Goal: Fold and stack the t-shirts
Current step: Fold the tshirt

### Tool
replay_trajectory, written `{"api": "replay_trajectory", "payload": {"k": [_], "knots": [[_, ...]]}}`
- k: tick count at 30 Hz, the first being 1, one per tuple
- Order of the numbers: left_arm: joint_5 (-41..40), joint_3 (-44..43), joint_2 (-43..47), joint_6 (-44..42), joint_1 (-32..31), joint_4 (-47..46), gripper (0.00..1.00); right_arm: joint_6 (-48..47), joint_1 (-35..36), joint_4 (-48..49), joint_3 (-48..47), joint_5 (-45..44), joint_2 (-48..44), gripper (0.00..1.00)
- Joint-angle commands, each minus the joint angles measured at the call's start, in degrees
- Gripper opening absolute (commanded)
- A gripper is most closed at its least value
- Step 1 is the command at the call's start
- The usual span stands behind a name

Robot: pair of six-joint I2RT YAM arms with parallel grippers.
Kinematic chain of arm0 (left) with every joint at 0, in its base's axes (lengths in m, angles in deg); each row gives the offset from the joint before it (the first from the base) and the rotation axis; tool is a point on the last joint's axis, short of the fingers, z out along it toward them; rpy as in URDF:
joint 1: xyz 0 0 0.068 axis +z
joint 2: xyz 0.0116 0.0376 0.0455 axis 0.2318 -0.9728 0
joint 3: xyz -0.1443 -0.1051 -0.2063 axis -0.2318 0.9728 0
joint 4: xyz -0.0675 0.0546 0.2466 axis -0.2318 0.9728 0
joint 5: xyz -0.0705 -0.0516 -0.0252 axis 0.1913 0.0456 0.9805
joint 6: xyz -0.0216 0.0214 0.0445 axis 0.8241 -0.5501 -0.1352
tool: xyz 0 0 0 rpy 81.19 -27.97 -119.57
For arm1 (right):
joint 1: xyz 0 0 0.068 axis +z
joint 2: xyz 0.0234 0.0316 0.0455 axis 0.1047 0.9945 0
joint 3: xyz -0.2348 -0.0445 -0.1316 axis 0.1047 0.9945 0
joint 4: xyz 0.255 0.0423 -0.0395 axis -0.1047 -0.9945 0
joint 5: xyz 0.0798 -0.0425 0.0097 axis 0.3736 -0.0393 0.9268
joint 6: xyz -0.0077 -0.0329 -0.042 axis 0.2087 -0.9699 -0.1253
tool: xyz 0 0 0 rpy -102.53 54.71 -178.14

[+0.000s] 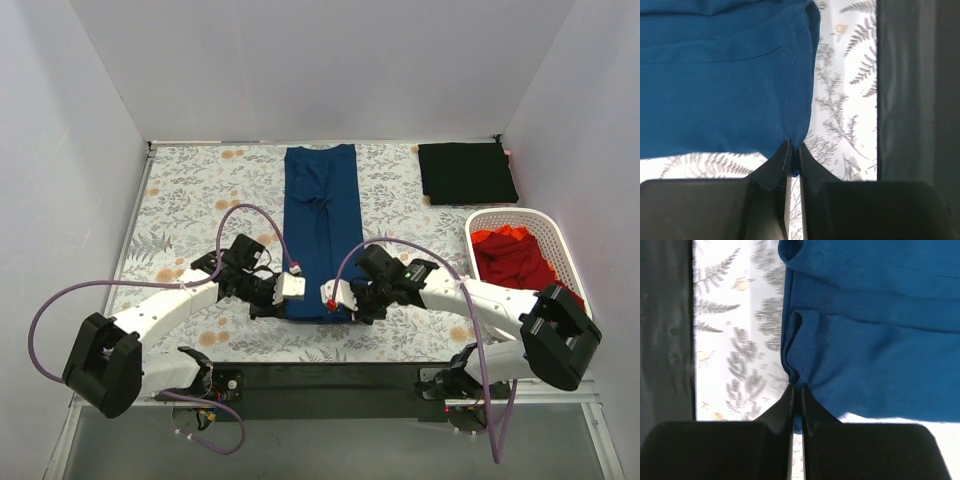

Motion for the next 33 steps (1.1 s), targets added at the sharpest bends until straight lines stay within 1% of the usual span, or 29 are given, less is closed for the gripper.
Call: {"api": "replay_trajectory", "payload": {"k": [1, 3, 4, 5, 6, 8, 10, 11, 12, 17, 18, 19, 20, 22, 27, 28, 30, 31, 33], "knots": [[1.5, -5.1, -2.9, -0.4, 4.0, 3.1, 0.0, -5.0, -4.8, -5.0, -5.9, 2.0, 0.4, 0.01], [2.2, -7.9, -7.3, -1.4, 5.5, 3.3, 0.0, -7.3, -8.2, -6.8, -9.9, 3.5, 2.6, 0.01], [2.3, -10.8, -8.7, -1.8, 6.4, 3.4, 0.0, -9.4, -9.1, -7.5, -11.2, 4.0, 3.7, 0.01], [2.3, -12.2, -10.0, -1.6, 6.9, 3.2, 0.0, -10.6, -10.1, -8.2, -14.3, 4.5, 4.8, 0.01], [2.4, -13.5, -11.6, -1.5, 7.3, 2.5, 0.0, -11.7, -11.7, -9.0, -15.5, 5.0, 7.0, 0.01], [2.2, -17.2, -15.7, -1.3, 8.3, 1.7, 0.0, -14.3, -13.1, -9.7, -18.3, 6.1, 9.1, 0.01], [1.9, -20.0, -20.1, -1.3, 9.2, 0.9, 0.0, -16.2, -15.1, -11.1, -22.5, 7.2, 12.7, 0.01], [1.8, -22.8, -21.6, -1.3, 9.7, 0.7, 0.0, -17.8, -15.8, -11.7, -23.8, 7.4, 15.1, 0.01], [1.9, -24.3, -23.0, -1.7, 10.1, 0.7, 0.0, -18.6, -17.2, -12.0, -26.8, 7.8, 16.3, 0.01], [1.4, -33.3, -33.2, -3.4, 13.0, 1.0, 0.0, -22.9, -20.9, -14.1, -34.5, 8.9, 23.7, 0.01], [1.2, -36.5, -34.6, -3.5, 13.5, 1.4, 0.0, -23.8, -22.2, -14.6, -35.9, 9.1, 24.9, 0.01], [1.2, -37.9, -35.8, -3.6, 14.2, 1.7, 0.0, -24.2, -22.7, -15.0, -39.2, 9.4, 26.1, 0.01], [1.2, -39.4, -38.3, -4.0, 14.5, 2.3, 0.0, -24.5, -23.2, -16.0, -40.8, 9.6, 28.5, 0.01], [1.0, -43.2, -40.5, -4.3, 15.4, 2.8, 0.0, -25.9, -24.4, -16.8, -45.4, 10.4, 30.6, 0.01], [-0.2, -50.8, -47.7, -6.0, 16.8, 4.2, 0.0, -28.5, -26.5, -18.7, -52.5, 11.0, 37.3, 0.01], [-0.6, -53.7, -48.7, -6.3, 17.2, 4.5, 0.0, -28.7, -26.8, -18.9, -53.7, 10.9, 38.2, 0.01], [-0.8, -56.4, -50.8, -6.4, 17.7, 4.3, 0.0, -29.4, -27.7, -19.3, -57.4, 11.1, 40.8, 0.01], [-0.9, -59.3, -53.1, -6.4, 18.2, 4.6, 0.0, -29.5, -27.9, -19.5, -58.5, 11.3, 41.7, 0.01], [-0.9, -62.5, -55.2, -6.8, 18.5, 6.5, 0.0, -30.0, -28.4, -19.8, -61.8, 11.4, 44.1, 0.01]]}}
